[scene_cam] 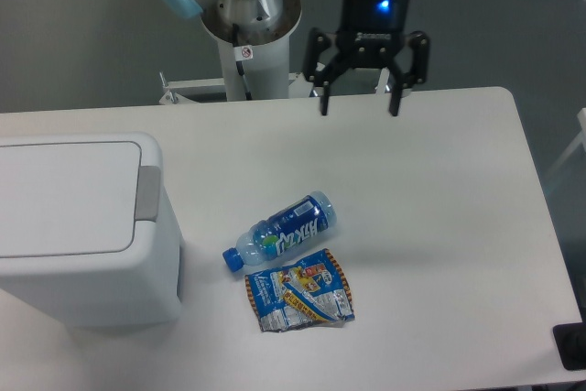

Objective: Open the trash can
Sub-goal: 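Move the open gripper across the table toward the trash can lid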

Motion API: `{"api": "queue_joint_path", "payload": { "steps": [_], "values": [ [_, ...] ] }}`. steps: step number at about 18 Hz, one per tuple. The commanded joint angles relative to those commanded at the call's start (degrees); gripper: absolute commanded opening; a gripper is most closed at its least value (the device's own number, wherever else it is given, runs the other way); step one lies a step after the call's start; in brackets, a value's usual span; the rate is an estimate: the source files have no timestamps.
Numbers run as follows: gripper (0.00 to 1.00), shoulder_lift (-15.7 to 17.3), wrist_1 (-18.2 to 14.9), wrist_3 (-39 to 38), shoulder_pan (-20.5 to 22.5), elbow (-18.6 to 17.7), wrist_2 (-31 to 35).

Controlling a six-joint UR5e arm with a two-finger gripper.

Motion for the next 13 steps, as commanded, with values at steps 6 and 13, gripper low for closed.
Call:
{"api": "queue_joint_path", "payload": {
  "steps": [6, 13],
  "values": [
    [1.00, -4.12, 2.21, -5.37, -7.64, 2.28, 0.44],
    [1.00, -10.28, 2.30, -5.37, -14.86, 6.77, 0.44]
  ]
}}
